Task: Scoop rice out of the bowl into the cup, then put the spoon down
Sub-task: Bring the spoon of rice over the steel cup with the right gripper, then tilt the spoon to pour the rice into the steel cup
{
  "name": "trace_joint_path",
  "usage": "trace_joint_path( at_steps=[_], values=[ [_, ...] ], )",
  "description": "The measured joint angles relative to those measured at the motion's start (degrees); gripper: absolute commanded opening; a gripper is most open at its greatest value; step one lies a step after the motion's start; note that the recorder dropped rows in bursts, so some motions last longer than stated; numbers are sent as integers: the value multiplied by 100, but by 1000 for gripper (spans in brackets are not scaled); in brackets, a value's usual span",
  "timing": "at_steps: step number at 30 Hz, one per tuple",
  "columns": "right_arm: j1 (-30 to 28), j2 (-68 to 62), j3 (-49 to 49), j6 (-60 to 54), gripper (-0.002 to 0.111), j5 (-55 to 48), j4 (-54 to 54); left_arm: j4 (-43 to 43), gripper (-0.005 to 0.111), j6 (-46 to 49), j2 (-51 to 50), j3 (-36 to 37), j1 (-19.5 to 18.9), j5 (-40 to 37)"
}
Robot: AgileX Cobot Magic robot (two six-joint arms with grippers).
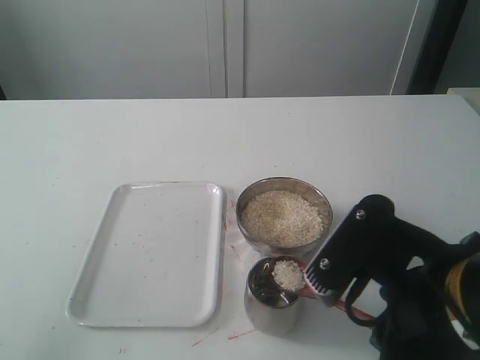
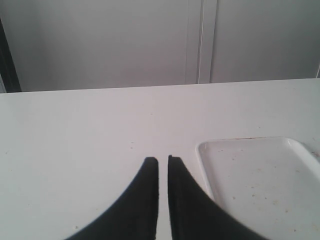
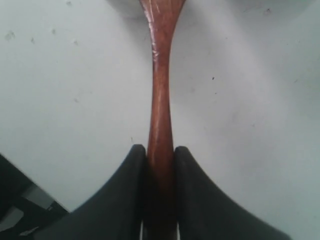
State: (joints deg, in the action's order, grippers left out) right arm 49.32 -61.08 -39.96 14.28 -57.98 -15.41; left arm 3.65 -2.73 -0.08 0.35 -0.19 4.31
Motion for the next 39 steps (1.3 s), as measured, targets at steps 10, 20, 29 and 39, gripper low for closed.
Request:
trace_joint_path(
  at_steps=[10, 20, 29, 39],
  values=[
    [615, -232, 0, 863, 0, 38, -942, 0, 14, 0, 0, 0, 0, 0],
    [721, -237, 0, 1071, 0, -54, -1219, 0, 14, 0, 0, 0, 0, 0],
    [721, -237, 0, 1086, 0, -100, -1347, 0, 14, 0, 0, 0, 0, 0],
    [721, -237, 0, 1044, 0, -172, -1482, 0, 14, 0, 0, 0, 0, 0]
  ],
)
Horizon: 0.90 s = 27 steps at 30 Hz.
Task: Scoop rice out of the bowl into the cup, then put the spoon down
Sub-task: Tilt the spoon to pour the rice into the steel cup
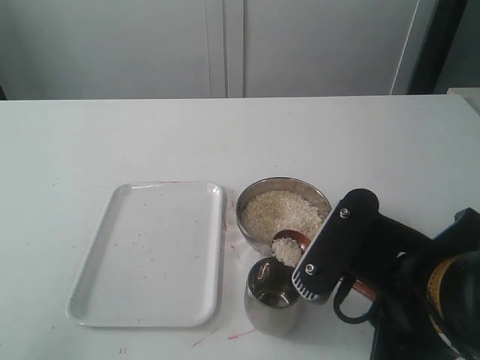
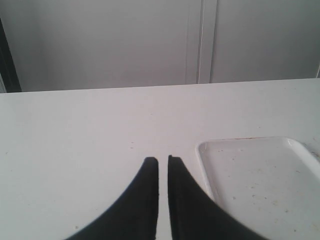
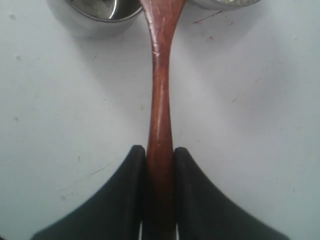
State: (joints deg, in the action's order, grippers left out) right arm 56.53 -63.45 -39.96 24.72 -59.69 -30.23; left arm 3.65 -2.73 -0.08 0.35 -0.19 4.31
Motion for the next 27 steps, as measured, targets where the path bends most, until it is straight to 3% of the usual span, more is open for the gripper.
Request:
trace_joint_path(
  at_steps=[27],
  values=[
    [0, 0, 0, -988, 0, -135, -458, 0, 14, 0, 0, 0, 0, 0]
  ],
)
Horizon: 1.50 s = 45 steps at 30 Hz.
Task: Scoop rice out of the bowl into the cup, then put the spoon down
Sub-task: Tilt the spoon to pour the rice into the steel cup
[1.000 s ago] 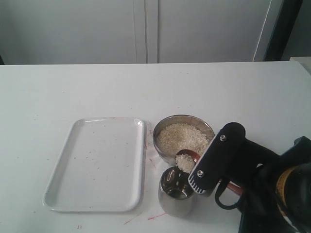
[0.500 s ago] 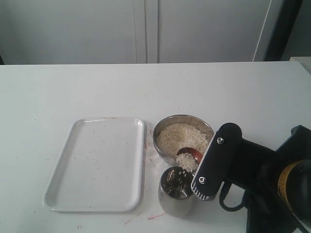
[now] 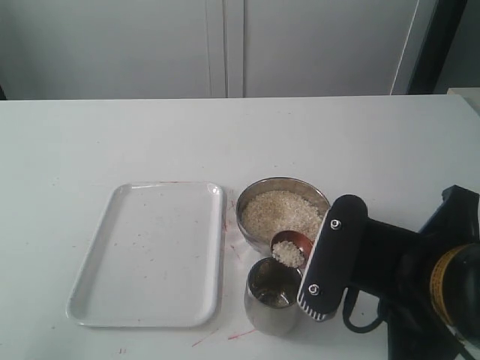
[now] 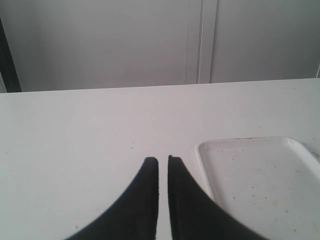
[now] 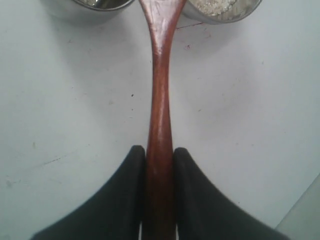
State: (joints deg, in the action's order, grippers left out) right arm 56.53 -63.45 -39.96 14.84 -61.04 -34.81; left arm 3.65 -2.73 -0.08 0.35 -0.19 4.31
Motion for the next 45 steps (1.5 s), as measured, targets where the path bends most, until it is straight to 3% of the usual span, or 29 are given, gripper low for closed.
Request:
trace_joint_path(
  at_steps=[45],
  values=[
    [0, 0, 0, -1121, 0, -53, -657, 0, 14, 0, 0, 0, 0, 0]
  ],
)
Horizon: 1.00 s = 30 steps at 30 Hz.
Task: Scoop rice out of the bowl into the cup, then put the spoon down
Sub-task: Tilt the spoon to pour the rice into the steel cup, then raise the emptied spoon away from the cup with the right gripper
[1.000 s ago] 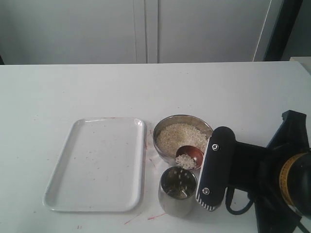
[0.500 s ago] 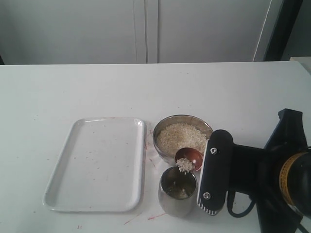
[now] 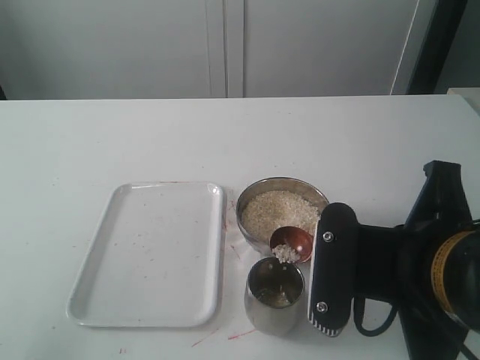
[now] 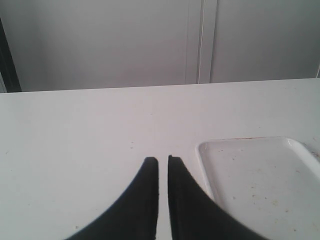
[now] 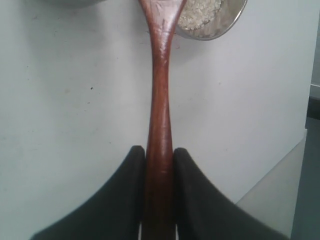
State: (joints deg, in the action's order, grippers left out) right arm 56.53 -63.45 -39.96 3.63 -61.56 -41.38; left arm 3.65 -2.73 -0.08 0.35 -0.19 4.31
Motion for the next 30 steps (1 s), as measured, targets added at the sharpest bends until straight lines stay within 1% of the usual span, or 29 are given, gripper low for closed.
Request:
trace_joint_path(
  at_steps=[5, 30],
  values=[
    [0, 0, 0, -27, 0, -55, -234, 0, 14, 0, 0, 0, 0, 0],
    [0, 0, 0, -589, 0, -41, -426, 0, 14, 0, 0, 0, 0, 0]
  ],
)
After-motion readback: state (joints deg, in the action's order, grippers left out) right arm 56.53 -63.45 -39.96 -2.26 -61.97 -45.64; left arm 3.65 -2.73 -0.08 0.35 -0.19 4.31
